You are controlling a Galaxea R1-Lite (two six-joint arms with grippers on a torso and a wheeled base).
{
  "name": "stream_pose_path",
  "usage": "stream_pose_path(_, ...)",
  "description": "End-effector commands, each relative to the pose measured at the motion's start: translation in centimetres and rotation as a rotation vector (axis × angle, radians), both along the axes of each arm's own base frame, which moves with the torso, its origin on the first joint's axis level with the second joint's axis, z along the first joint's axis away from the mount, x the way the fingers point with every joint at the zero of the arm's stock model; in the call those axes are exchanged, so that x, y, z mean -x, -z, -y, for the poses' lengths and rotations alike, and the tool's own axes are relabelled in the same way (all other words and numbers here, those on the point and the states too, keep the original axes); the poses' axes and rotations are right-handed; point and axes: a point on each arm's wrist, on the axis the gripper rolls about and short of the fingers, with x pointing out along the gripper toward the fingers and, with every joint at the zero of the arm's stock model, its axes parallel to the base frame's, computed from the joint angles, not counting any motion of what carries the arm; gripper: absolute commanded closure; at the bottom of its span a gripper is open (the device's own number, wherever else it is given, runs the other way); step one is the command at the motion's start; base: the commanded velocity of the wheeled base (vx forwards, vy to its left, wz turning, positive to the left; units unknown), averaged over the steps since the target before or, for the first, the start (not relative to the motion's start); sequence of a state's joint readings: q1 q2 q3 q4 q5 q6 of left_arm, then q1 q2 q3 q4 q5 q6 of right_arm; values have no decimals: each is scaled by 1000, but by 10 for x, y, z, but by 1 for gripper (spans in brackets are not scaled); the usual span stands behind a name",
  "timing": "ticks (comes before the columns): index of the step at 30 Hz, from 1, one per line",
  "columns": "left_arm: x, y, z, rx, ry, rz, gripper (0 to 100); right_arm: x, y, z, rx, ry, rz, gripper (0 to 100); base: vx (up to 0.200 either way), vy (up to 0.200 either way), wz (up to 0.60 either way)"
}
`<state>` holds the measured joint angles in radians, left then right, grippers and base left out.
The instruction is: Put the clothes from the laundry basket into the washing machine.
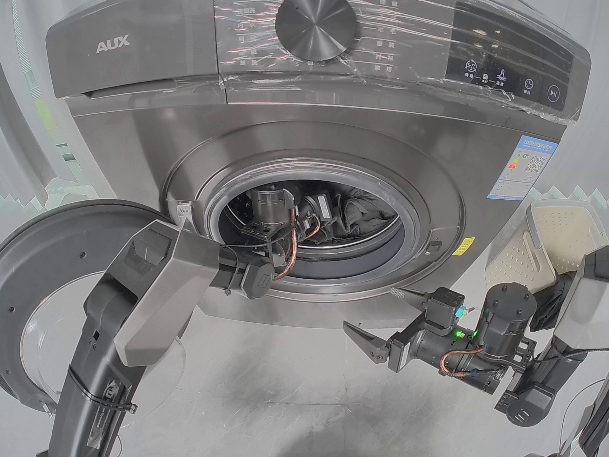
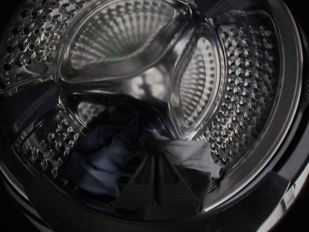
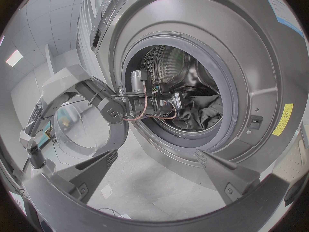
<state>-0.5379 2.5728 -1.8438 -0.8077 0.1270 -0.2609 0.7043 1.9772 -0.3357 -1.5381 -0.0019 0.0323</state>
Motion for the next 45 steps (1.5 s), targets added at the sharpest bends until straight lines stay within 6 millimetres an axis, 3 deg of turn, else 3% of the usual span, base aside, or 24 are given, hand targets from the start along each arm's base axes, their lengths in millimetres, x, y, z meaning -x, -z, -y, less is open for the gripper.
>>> stream_pose_path(1, -18, 10, -6, 23, -47, 32, 100, 0, 1, -1, 2, -2, -2, 0, 0, 0, 0)
stream_pose_path(9, -22, 16, -4, 13, -58, 46, 100, 0, 1, -1, 3, -2, -3, 0, 0, 0, 0)
stream_pose_path(10, -22, 16, -4, 13, -58, 46, 0, 0, 1, -1, 3, -2, -3, 0, 0, 0, 0)
stream_pose_path(13, -21, 18, -3, 8, -53, 38, 0, 0, 1, -1, 3, -2, -3, 0, 0, 0, 0)
stream_pose_path(24, 14, 30, 7, -82, 50, -88, 0, 0, 1, -1, 3, -2, -3, 0, 0, 0, 0)
stream_pose_path(39, 6, 73, 8, -160, 64, -136, 0, 2, 1, -4, 2, -14, -4, 0, 0, 0, 0)
stream_pose_path(40, 4, 76, 8, -162, 64, -133, 100, 2, 1, -4, 1, -14, -3, 0, 0, 0, 0)
stream_pose_path(45, -3, 70, 9, -141, 57, -101, 100, 2, 0, -4, -2, -14, 1, 0, 0, 0, 0)
